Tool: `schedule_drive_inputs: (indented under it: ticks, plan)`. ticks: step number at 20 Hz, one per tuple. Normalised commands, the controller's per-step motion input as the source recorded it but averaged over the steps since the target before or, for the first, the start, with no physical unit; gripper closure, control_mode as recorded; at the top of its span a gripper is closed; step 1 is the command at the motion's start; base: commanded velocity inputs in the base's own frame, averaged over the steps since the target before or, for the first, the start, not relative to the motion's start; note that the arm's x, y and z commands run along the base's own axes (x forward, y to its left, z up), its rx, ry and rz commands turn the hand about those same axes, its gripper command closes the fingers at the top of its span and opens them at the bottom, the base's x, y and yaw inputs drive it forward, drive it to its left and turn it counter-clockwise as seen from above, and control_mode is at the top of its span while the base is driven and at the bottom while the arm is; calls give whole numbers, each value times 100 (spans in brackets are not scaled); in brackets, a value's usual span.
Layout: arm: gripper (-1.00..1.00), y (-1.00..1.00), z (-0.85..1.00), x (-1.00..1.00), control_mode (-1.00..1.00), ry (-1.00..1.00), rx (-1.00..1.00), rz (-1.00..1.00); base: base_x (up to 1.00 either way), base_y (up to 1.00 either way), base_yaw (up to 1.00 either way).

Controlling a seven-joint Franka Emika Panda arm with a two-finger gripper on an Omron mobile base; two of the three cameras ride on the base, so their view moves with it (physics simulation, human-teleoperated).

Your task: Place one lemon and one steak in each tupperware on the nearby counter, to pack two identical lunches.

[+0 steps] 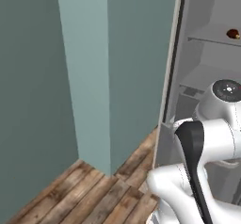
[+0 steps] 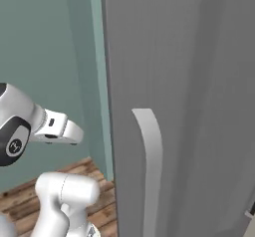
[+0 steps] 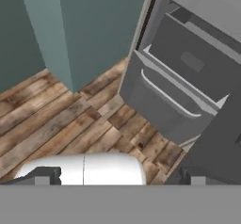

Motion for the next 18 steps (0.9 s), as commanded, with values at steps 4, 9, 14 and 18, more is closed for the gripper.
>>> schedule_drive_inputs:
  ticks: [4,9,14,18]
  plan:
    - [-100,0,0,0,100,0,0,0,0,41,-54]
    - [-100,0,0,0,100,0,0,0,-1,58,-49]
    - [-100,0,0,0,100,0,0,0,-1,82,-47]
    - [-100,0,0,0,100,0,0,0,-2,77,-46]
